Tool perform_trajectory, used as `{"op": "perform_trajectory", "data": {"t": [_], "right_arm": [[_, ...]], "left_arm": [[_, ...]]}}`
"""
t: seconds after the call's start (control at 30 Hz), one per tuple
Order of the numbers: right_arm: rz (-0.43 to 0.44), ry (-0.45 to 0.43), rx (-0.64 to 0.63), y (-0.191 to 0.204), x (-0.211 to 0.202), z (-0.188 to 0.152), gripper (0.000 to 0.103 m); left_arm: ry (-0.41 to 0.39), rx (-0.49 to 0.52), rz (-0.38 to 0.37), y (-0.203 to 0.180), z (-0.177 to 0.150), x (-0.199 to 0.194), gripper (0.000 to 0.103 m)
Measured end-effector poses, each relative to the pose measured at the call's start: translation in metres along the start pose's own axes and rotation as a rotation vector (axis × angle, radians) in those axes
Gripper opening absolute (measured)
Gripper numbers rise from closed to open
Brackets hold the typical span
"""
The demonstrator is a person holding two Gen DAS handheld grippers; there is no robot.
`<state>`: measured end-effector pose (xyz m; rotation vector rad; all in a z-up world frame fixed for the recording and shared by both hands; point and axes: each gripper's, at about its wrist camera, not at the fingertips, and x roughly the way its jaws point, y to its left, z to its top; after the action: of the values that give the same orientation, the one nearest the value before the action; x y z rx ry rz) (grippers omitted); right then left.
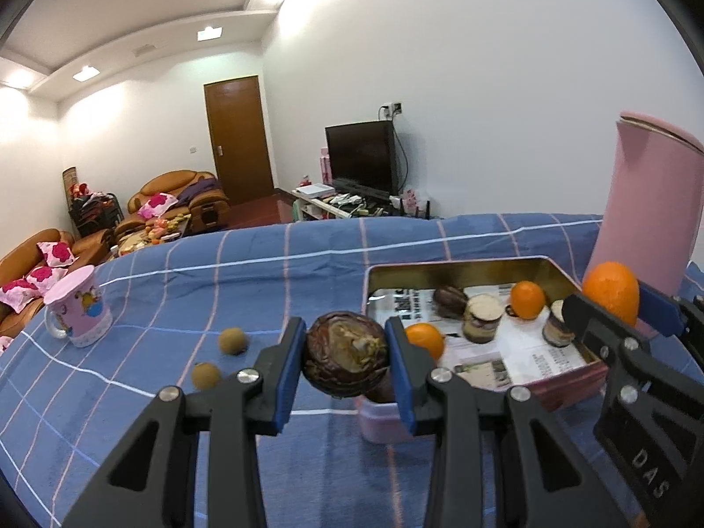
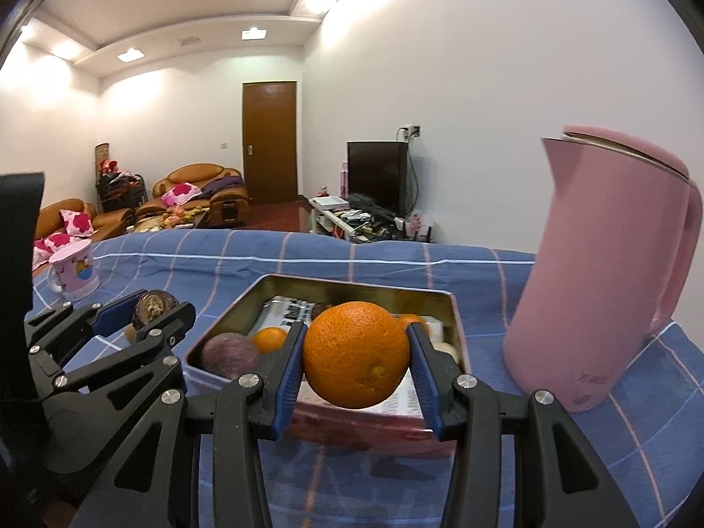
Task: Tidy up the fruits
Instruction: 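Lower the brown fruit and orange into the tin box with both tools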
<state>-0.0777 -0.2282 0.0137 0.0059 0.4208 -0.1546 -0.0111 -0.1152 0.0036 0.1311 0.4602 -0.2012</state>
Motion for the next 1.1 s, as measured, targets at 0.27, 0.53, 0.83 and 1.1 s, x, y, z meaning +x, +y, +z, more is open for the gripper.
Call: {"op": "perform_trajectory", "data": {"t": [0.27, 0.53, 0.83, 1.1], "right_arm": [[-0.036, -0.006, 0.036, -0.023, 0.003, 0.004, 0.048], [-0.078, -0.010, 0.065, -0.039, 0.010, 0.009, 0.048], [-0.142, -0.017, 0.059, -0.045, 0.023, 0.016, 0.048], [-0.123, 0.065, 0.086, -0.052, 0.053, 0.020, 0.048]], "left_arm": [[-0.013, 0.000, -0.029, -0.016, 0.006, 0.005, 0.039], [-0.013, 0.005, -0.073, -0.035, 0.014, 0.016, 0.039], [0.022, -0.018, -0.137, -0.050, 0.030, 0.040, 0.039], [0.088, -0.018, -0.149, -0.054, 0.034, 0.067, 0.039]]}}
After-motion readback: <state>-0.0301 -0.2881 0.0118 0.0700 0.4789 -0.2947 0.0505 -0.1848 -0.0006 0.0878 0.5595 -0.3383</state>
